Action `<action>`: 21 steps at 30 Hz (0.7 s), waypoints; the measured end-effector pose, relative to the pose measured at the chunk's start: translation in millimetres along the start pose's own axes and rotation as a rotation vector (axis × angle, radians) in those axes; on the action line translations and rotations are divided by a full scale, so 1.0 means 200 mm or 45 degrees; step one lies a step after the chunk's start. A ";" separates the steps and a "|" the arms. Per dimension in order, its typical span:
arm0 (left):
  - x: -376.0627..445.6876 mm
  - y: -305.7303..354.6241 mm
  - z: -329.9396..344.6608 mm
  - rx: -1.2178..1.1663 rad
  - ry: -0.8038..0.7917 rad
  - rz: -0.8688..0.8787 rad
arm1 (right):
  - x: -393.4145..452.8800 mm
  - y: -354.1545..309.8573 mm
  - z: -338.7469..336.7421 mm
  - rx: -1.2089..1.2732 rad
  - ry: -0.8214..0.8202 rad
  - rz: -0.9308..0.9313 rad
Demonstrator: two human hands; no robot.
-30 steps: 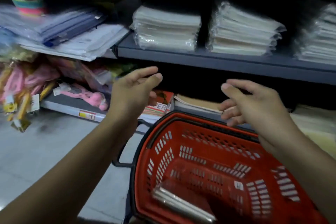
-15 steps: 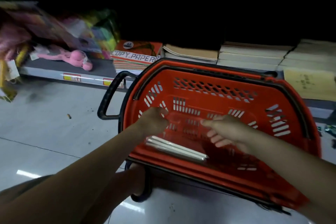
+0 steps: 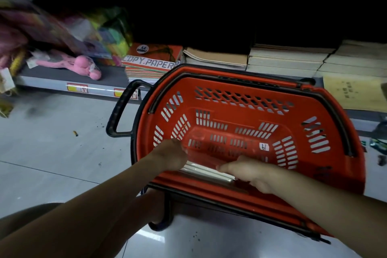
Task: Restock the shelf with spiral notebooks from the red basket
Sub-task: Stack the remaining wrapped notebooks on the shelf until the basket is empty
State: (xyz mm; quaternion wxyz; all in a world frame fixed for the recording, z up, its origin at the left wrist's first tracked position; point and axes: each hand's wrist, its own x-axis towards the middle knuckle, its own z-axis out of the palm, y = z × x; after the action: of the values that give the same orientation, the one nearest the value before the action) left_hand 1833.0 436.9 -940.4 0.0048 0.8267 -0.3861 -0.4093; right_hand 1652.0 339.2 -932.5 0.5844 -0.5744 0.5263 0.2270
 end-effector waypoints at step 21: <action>-0.66 0.08 -0.11 -1.891 0.147 -0.146 | -0.47 0.08 -0.12 1.038 0.187 -0.286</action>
State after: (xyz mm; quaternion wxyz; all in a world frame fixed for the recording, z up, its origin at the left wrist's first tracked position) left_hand 1789.2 503.5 -832.5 0.5607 0.6450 0.0366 -0.5179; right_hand 1597.7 352.8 -852.0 0.7458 -0.3648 0.5472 -0.1061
